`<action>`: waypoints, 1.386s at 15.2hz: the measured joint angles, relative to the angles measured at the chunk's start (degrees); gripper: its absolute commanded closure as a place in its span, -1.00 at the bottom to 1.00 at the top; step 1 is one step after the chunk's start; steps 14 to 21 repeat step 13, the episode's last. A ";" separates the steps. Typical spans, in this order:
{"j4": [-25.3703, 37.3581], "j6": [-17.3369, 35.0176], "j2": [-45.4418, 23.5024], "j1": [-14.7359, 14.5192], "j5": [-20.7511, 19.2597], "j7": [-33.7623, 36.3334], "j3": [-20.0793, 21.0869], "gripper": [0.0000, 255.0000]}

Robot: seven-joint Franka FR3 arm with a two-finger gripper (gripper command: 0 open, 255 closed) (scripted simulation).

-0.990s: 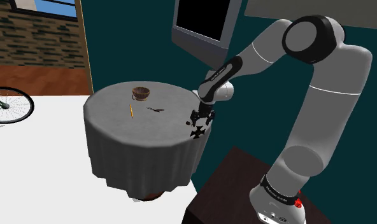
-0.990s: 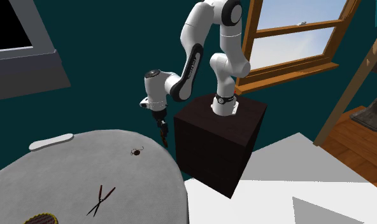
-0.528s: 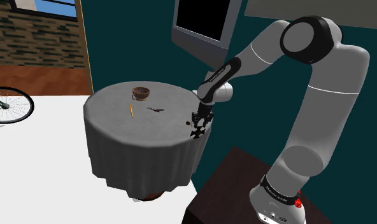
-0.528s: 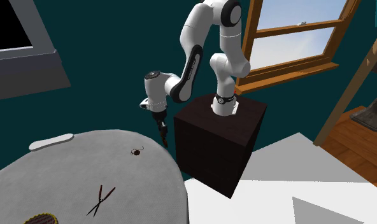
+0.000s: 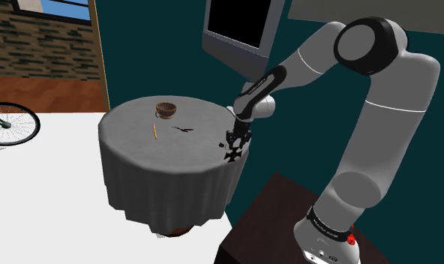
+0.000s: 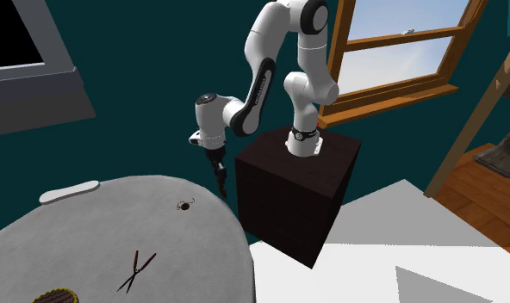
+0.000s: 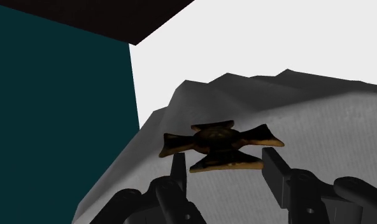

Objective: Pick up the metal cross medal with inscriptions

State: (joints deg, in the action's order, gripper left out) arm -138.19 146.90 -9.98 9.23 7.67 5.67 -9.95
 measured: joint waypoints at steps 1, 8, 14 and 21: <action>0.18 -0.74 0.58 -0.02 -0.29 0.19 -0.12 1.00; 0.53 -5.78 5.42 -0.28 -2.40 1.86 -0.64 1.00; 1.42 -9.48 8.32 -0.24 -3.58 2.68 -0.87 1.00; 1.42 -9.48 8.32 -0.24 -3.58 2.68 -0.87 1.00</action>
